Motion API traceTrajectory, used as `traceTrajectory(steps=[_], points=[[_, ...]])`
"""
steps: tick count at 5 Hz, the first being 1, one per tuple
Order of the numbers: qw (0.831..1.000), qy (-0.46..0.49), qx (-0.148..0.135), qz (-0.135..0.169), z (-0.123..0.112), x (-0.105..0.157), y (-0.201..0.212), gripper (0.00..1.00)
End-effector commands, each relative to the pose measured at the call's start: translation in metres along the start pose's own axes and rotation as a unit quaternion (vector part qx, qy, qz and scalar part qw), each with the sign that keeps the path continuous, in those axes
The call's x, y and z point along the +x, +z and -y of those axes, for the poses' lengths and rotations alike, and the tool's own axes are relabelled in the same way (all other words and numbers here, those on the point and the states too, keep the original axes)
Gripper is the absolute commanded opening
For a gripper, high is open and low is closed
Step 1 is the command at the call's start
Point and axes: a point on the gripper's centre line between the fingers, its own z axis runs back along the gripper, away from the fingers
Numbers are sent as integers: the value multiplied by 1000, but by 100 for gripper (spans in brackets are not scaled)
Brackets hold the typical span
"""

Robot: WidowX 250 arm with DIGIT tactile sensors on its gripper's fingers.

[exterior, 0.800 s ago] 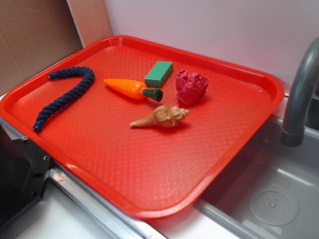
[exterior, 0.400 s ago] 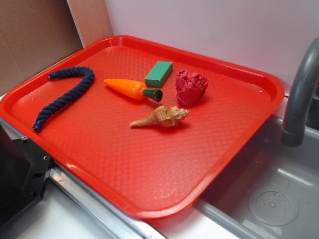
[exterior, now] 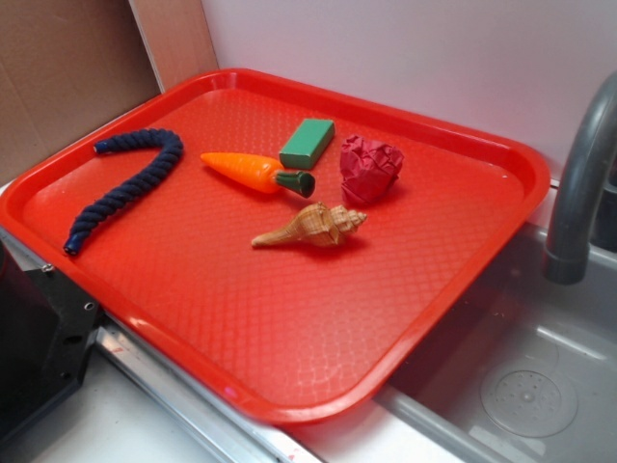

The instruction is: Grab the red paper.

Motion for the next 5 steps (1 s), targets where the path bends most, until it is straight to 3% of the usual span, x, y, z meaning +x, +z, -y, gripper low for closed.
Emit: traceTrajectory(steps=[1, 2, 5], points=[[995, 68, 25, 64, 37, 33, -30, 100], [995, 79, 6, 58, 48, 55, -56, 100], [993, 90, 16, 69, 52, 97, -124, 100]])
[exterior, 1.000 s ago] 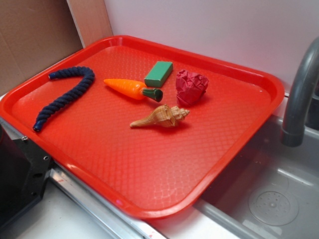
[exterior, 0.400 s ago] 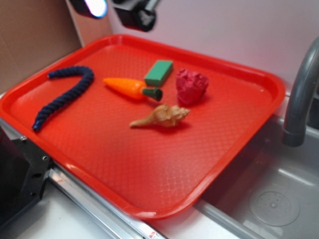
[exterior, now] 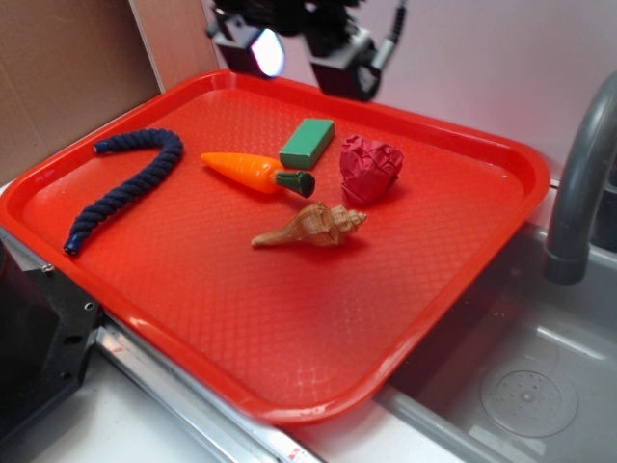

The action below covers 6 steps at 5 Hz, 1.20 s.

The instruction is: Grab the red paper.

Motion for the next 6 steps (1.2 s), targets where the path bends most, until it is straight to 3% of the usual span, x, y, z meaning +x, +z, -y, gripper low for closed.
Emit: traceTrajectory(steps=[1, 5, 6], points=[[1000, -10, -2, 14, 0, 27, -37, 100], [999, -30, -14, -10, -4, 32, -88, 100], [1000, -25, -3, -6, -5, 34, -92, 78]])
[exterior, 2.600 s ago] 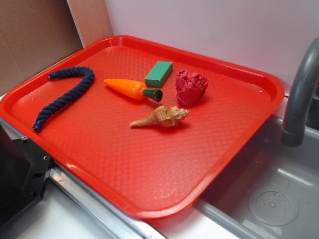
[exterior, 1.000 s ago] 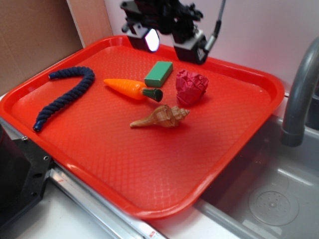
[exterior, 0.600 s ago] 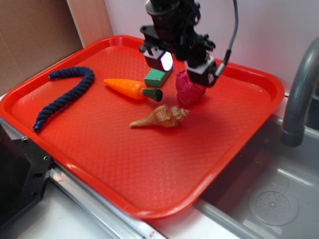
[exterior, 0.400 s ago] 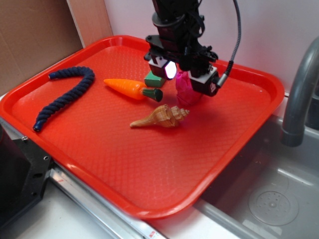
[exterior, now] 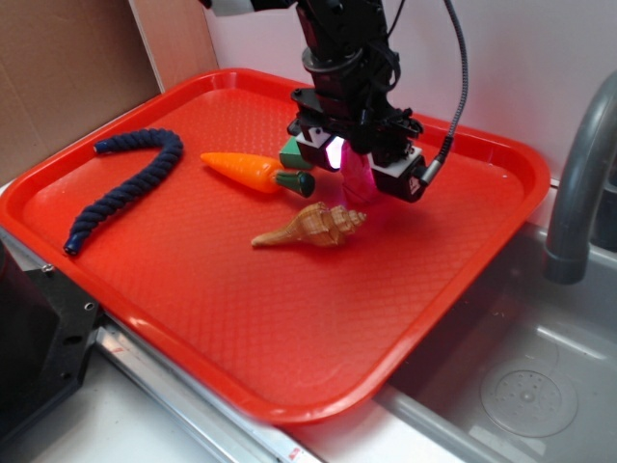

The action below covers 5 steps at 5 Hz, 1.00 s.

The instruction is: Grab the red paper.

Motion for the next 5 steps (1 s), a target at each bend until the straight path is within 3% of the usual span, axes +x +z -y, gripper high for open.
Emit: traceTrajectory(steps=[1, 3, 4, 5], points=[[1000, 11, 2, 26, -1, 19, 5, 0], [1000, 2, 25, 14, -2, 18, 16, 0], [999, -13, 40, -14, -3, 14, 48, 0], [999, -24, 26, -15, -5, 7, 86, 0]])
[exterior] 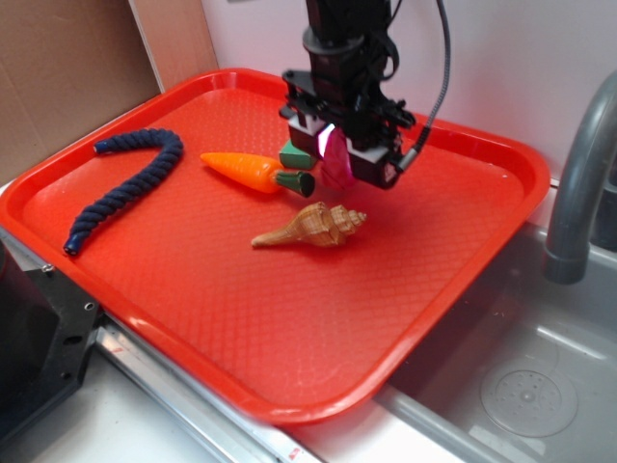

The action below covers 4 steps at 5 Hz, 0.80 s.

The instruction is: Grab the red paper.

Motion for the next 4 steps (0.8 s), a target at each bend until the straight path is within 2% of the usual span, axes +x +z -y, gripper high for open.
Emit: traceTrajectory(steps=[1, 2, 4], points=[[998, -24, -46, 30, -8, -11, 96, 0], [996, -50, -72, 32, -11, -34, 126, 0], [995, -61, -64, 38, -22, -80, 149, 0]])
